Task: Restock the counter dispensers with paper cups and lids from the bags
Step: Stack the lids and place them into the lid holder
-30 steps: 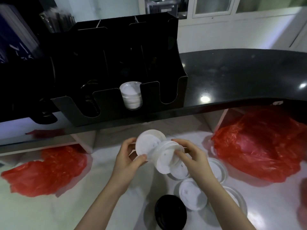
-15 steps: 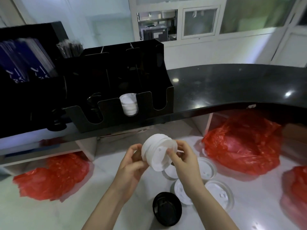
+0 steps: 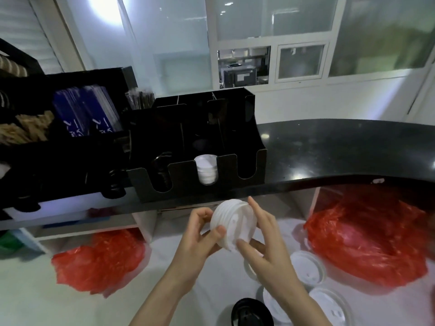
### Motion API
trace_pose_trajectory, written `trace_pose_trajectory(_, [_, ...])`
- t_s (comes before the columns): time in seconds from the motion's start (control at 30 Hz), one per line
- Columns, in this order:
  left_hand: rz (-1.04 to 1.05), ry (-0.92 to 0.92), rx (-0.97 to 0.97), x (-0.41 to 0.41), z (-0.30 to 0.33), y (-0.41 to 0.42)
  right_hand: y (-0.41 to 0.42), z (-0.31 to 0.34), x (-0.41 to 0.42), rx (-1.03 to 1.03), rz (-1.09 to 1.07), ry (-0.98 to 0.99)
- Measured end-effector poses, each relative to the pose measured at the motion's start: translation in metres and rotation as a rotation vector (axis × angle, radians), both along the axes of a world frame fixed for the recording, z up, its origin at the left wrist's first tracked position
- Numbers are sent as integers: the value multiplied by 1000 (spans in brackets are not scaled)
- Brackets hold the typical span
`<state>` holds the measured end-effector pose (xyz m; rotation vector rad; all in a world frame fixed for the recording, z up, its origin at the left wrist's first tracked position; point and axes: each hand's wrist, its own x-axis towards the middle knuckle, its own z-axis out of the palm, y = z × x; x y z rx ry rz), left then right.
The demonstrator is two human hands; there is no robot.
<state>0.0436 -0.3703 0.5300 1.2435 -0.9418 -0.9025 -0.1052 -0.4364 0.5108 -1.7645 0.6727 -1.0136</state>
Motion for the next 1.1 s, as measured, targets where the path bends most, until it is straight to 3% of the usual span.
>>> trace_pose_trajectory(0.2, [39, 33, -60, 2, 11, -1, -11, 22, 11, -230, -46, 111])
trace_pose_trajectory(0.43, [53, 50, -138, 12, 31, 4, -12, 37, 24, -99, 17, 31])
trace_pose_trajectory(0.7, [-38, 45, -178, 27, 40, 9, -4, 50, 36, -267, -1, 31])
trace_pose_trajectory(0.93, [-42, -21, -234, 41, 51, 11, 9, 61, 43, -276, 0, 27])
trace_pose_trajectory(1.1, [-116, -12, -220, 54, 57, 12, 15, 69, 63, -320, -142, 29])
